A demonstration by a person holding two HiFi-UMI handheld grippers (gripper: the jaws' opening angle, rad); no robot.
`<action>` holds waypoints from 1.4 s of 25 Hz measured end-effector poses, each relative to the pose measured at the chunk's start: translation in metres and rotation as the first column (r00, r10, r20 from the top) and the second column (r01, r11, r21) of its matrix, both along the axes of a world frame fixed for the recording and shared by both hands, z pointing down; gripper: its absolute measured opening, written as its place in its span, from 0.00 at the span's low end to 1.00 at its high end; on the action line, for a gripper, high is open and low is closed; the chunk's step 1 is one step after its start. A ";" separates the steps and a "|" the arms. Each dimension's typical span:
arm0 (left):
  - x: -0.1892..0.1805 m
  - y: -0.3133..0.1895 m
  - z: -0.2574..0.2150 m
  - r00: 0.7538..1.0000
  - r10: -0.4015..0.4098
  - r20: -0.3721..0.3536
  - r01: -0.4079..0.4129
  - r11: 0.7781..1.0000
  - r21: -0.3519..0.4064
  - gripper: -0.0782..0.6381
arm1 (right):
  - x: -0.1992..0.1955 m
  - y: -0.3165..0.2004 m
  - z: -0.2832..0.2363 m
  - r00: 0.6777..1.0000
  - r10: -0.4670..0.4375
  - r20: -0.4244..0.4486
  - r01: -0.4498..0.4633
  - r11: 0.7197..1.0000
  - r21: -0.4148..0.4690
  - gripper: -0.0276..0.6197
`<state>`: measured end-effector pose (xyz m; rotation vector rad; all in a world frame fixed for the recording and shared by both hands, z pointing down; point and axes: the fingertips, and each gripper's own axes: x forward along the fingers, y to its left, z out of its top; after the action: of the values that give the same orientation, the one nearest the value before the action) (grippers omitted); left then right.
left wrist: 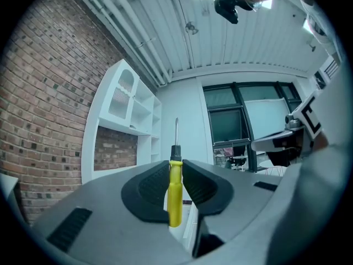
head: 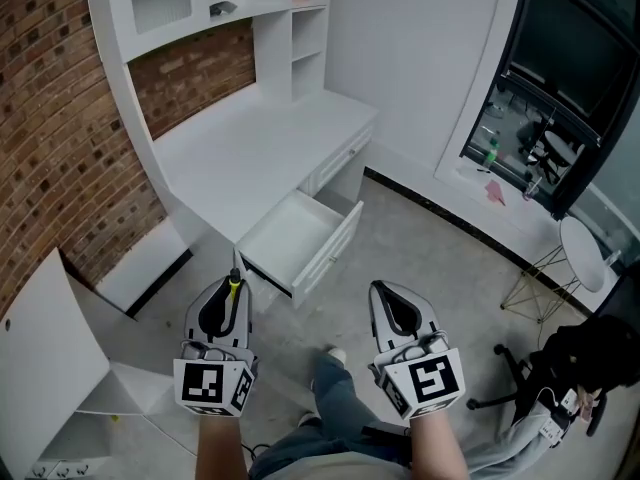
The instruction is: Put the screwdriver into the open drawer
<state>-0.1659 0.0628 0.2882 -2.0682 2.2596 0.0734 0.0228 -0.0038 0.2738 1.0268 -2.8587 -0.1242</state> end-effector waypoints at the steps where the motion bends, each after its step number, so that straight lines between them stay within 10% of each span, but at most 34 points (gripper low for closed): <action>1: -0.003 -0.007 0.003 1.000 -0.001 -0.004 0.001 1.000 -0.003 0.23 | -0.002 -0.007 0.002 1.000 0.002 0.001 -0.002 1.000 -0.003 0.06; 21: -0.063 -0.240 0.056 0.999 0.053 -0.014 -0.054 0.984 -0.170 0.23 | -0.057 -0.236 0.058 0.998 0.065 -0.009 -0.065 0.993 -0.101 0.06; 35: -0.078 -0.369 0.133 0.995 0.078 -0.069 -0.097 0.932 -0.349 0.23 | -0.058 -0.350 0.122 0.990 0.123 -0.070 -0.138 0.954 -0.265 0.06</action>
<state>-0.2443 -0.3061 0.4212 -2.3629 2.3551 -0.2967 -0.0348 -0.3533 0.3963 1.1300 -2.6541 0.2383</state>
